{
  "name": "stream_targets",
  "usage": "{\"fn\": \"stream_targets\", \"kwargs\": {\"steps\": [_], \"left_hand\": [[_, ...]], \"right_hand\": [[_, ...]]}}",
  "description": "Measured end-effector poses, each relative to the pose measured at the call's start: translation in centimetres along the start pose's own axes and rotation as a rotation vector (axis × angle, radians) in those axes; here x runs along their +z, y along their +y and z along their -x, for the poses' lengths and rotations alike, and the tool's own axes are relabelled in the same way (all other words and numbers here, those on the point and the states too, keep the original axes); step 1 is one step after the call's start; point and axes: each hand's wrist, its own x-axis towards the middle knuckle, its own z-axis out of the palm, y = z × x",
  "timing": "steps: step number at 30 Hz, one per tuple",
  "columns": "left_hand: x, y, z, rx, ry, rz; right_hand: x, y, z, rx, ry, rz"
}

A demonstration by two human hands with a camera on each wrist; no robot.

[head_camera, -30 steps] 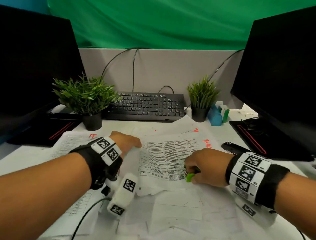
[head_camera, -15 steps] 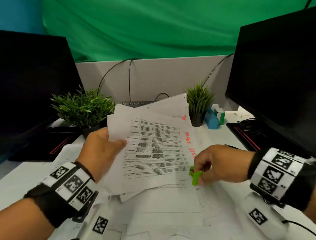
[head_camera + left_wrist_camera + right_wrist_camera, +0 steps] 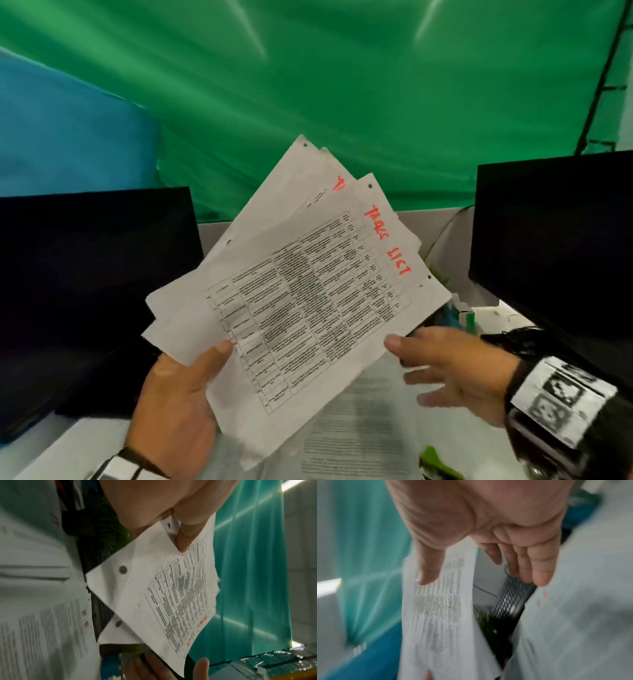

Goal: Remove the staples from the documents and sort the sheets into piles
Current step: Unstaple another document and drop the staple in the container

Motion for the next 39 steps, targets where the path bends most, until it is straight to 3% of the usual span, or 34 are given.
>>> {"fn": "stream_targets", "kwargs": {"steps": [2, 4, 7, 9, 13, 15, 18, 21, 29, 32, 34, 36, 39], "left_hand": [[0.4, -1.1, 0.2, -0.057, 0.030, 0.045], [0.5, -2.2, 0.4, -0.116, 0.028, 0.076], [0.3, -3.9, 0.0, -0.116, 0.042, -0.216], [0.5, -3.0, -0.3, -0.126, 0.108, -0.334], [1.7, 1.4, -0.9, -0.414, -0.073, -0.079], [1.9, 2.4, -1.9, -0.477, -0.157, -0.048], [3.6, 3.2, -2.7, -0.317, -0.197, -0.178], [4.4, 2.9, -3.1, -0.184, -0.111, -0.179], [4.7, 0.3, -3.3, -0.137, 0.005, -0.151], [4.0, 0.2, -4.2, -0.110, 0.096, -0.144], [3.3, 0.3, -4.7, -0.105, 0.154, -0.144], [2.6, 0.5, -5.2, -0.091, 0.211, -0.142], [2.2, 0.3, -5.4, -0.066, 0.249, -0.144]], "right_hand": [[1.9, -0.2, -0.4, -0.033, -0.080, -0.433], [3.2, -0.5, -1.2, -0.168, -0.006, -0.660], [3.1, -1.5, -2.4, -0.277, 0.121, -0.853], [1.8, -2.0, -2.7, -0.328, 0.180, -0.803], [-1.3, -3.6, -1.1, -0.428, 0.201, -0.517], [-1.9, -4.2, -0.5, -0.442, 0.170, -0.392], [-1.3, -4.1, -0.6, -0.413, 0.110, -0.316], [-0.3, -3.8, -0.9, -0.480, 0.235, -0.245], [-0.7, -3.4, -0.9, -0.533, 0.482, -0.187], [-3.3, -3.2, -1.5, -0.570, 0.555, -0.288], [-6.3, -3.5, -1.8, -0.565, 0.515, -0.483], [-8.5, -4.3, -1.1, -0.546, 0.380, -0.698], [-8.9, -4.6, -0.7, -0.459, 0.185, -0.714]]}}
